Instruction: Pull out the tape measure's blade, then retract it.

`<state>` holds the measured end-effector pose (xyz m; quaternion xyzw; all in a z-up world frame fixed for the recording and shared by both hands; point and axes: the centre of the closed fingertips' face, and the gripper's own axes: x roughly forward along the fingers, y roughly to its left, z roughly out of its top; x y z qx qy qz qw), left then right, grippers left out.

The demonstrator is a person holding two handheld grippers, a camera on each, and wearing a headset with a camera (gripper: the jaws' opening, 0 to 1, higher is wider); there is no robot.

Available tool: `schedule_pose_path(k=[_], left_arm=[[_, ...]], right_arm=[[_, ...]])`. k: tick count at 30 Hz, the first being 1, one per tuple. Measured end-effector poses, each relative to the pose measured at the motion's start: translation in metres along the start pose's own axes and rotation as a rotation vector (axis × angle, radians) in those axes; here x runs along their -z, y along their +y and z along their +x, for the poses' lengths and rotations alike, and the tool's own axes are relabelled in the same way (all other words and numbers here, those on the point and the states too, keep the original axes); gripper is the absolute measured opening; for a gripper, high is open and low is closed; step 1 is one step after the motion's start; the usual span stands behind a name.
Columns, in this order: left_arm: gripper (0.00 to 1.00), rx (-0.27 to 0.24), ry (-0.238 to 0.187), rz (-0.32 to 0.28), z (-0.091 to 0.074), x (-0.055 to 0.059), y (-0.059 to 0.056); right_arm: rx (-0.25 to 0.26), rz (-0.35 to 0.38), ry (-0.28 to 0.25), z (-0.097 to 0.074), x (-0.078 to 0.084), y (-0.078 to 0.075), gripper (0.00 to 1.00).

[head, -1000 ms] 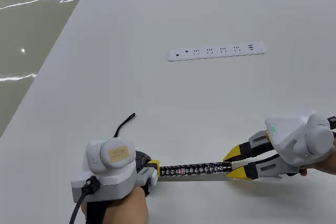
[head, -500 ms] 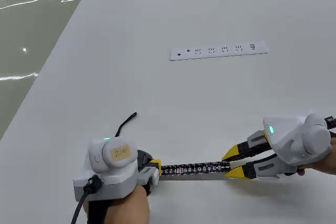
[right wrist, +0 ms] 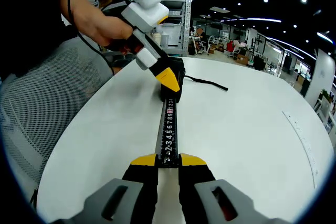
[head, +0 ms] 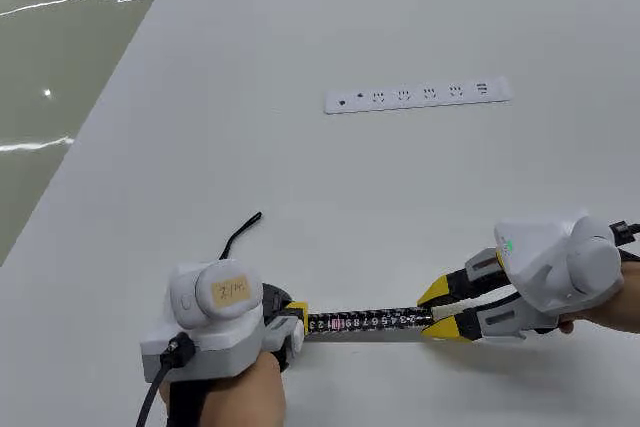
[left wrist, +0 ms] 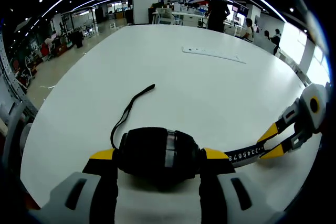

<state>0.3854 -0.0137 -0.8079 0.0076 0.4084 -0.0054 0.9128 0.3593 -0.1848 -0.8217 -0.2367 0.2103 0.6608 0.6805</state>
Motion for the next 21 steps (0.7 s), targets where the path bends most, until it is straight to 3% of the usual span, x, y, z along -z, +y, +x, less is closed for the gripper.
schedule_pose_path(k=[21], left_arm=[[0.58,0.004,-0.002,0.003,0.0000,0.0005,0.0018]], right_arm=[[-0.002,0.002,-0.006,0.0083,-0.0048,0.0003,0.14]])
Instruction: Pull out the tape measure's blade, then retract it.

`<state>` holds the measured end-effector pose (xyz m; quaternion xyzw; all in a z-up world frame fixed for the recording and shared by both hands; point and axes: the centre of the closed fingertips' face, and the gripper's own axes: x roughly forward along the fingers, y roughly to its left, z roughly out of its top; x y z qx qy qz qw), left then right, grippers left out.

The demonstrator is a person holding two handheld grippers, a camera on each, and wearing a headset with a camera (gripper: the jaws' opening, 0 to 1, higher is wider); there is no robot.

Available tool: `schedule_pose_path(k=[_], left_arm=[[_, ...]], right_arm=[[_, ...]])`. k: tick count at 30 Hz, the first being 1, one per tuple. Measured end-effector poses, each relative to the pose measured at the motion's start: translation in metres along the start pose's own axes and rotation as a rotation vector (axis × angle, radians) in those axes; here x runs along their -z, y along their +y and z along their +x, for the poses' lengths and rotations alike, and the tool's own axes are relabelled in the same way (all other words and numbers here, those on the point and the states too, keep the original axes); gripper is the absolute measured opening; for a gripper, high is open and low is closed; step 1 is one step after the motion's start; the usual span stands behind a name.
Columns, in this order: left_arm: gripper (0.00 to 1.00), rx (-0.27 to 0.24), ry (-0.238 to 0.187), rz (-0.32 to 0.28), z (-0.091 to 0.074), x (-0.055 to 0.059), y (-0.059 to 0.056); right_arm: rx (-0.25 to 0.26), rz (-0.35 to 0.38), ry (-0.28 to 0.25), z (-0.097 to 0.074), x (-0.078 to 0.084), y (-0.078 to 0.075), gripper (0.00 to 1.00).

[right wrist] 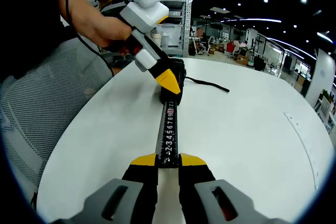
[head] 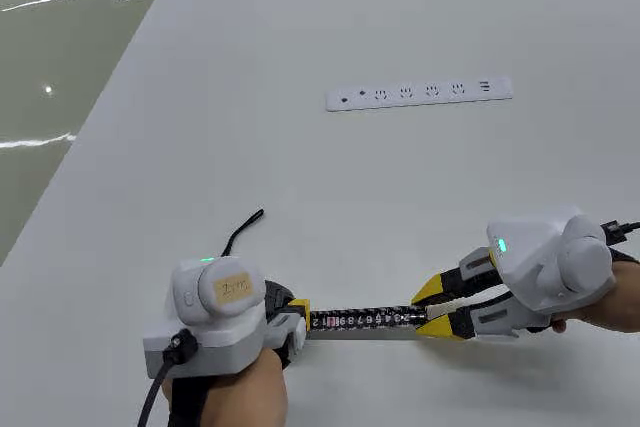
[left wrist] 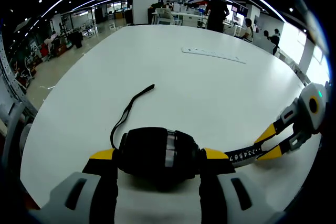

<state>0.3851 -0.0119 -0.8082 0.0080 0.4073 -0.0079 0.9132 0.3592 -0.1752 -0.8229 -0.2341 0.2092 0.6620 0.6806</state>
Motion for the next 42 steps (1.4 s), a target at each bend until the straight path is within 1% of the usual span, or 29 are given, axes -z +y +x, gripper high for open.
schedule_pose_path(k=[16,42], left_arm=[[0.59,0.004,0.002,0.000,-0.001,0.000,0.001],[0.59,0.005,0.006,0.001,0.001,-0.001,0.000]], right_arm=[[0.000,0.001,-0.003,0.009,-0.006,0.001,0.14],[0.002,0.006,-0.007,0.015,-0.008,-0.001,0.14]])
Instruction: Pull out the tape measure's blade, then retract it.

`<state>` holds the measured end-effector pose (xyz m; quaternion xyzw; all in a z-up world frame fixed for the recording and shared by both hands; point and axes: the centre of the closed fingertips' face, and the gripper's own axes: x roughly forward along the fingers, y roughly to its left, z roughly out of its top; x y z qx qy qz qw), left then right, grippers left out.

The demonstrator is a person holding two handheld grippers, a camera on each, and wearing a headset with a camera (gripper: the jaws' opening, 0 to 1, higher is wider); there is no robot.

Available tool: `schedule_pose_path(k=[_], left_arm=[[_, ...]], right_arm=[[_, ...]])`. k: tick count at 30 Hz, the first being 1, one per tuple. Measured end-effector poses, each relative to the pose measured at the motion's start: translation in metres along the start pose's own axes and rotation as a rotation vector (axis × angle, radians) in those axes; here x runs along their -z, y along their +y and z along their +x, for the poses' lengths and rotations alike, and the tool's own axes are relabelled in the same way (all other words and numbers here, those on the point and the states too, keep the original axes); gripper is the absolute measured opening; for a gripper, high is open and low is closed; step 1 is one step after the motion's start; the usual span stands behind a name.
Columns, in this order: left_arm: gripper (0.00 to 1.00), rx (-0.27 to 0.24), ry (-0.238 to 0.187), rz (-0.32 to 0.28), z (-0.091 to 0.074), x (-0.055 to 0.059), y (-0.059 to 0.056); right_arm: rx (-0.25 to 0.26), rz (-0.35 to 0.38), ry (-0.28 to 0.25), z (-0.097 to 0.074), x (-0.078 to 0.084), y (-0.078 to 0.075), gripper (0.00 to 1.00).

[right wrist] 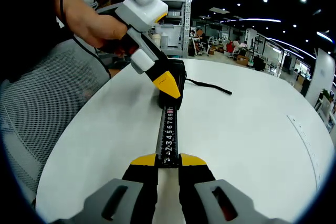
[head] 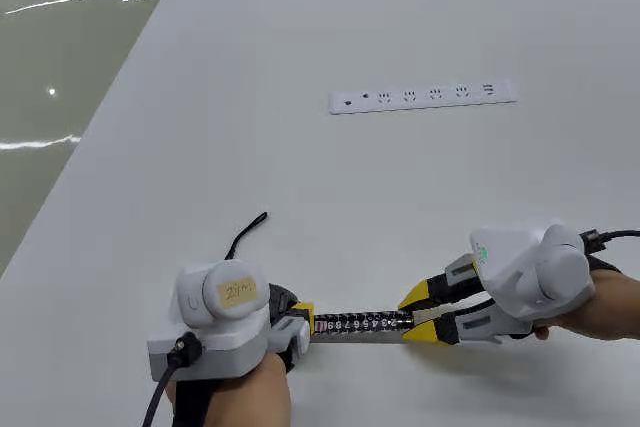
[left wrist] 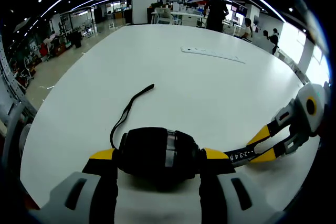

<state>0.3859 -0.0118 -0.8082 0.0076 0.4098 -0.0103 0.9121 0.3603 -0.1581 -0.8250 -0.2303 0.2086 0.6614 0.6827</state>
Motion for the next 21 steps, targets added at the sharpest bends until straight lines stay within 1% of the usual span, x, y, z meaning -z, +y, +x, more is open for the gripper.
schedule_pose_path(k=[21], left_arm=[[0.59,0.003,0.004,-0.003,0.001,0.001,0.000]], right_arm=[[0.003,0.002,-0.008,0.011,-0.005,0.000,0.14]])
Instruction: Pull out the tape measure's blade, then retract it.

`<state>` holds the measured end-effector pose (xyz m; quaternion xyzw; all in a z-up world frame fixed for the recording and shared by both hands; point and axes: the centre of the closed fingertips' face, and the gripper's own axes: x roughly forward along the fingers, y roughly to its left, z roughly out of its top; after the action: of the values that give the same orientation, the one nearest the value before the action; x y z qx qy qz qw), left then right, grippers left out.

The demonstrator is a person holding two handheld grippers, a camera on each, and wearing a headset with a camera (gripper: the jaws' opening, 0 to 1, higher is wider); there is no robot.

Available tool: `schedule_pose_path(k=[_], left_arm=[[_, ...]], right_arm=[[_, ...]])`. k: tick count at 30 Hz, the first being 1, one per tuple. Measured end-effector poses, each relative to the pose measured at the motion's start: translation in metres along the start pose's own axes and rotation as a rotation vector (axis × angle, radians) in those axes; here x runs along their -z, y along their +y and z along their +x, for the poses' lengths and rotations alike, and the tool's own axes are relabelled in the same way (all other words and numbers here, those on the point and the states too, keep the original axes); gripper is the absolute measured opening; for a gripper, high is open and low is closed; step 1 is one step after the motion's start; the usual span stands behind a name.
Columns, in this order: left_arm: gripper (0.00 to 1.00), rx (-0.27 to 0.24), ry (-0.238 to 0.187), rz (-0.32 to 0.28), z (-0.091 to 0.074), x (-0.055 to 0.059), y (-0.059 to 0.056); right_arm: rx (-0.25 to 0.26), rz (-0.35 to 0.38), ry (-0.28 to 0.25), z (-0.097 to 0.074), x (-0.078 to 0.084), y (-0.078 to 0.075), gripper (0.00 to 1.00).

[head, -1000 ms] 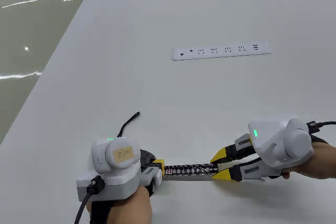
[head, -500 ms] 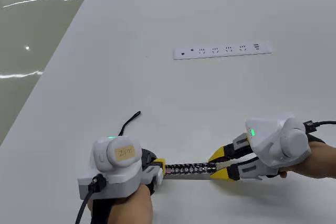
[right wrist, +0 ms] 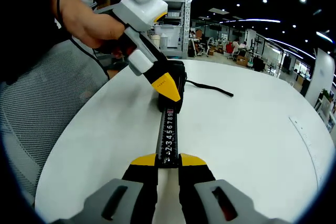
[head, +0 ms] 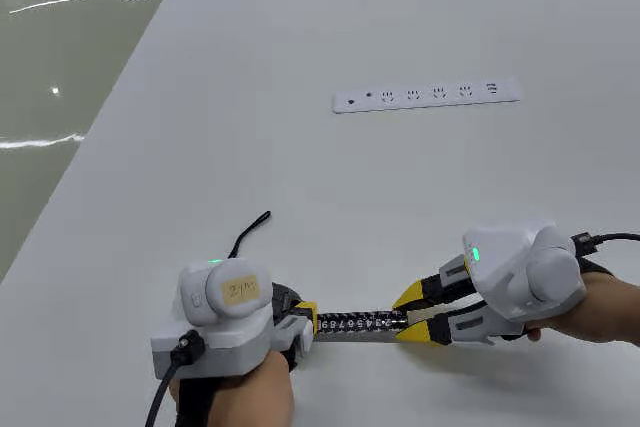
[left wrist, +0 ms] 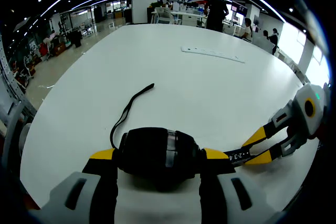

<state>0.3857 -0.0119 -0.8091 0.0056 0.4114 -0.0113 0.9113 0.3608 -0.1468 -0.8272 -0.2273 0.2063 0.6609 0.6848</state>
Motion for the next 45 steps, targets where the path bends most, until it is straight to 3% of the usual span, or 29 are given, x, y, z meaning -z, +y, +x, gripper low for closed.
schedule_pose_path(k=[45], left_arm=[[0.58,0.041,0.017,-0.039,-0.002,0.000,0.005]], right_arm=[[-0.006,-0.011,-0.017,0.017,-0.011,-0.002,0.14]])
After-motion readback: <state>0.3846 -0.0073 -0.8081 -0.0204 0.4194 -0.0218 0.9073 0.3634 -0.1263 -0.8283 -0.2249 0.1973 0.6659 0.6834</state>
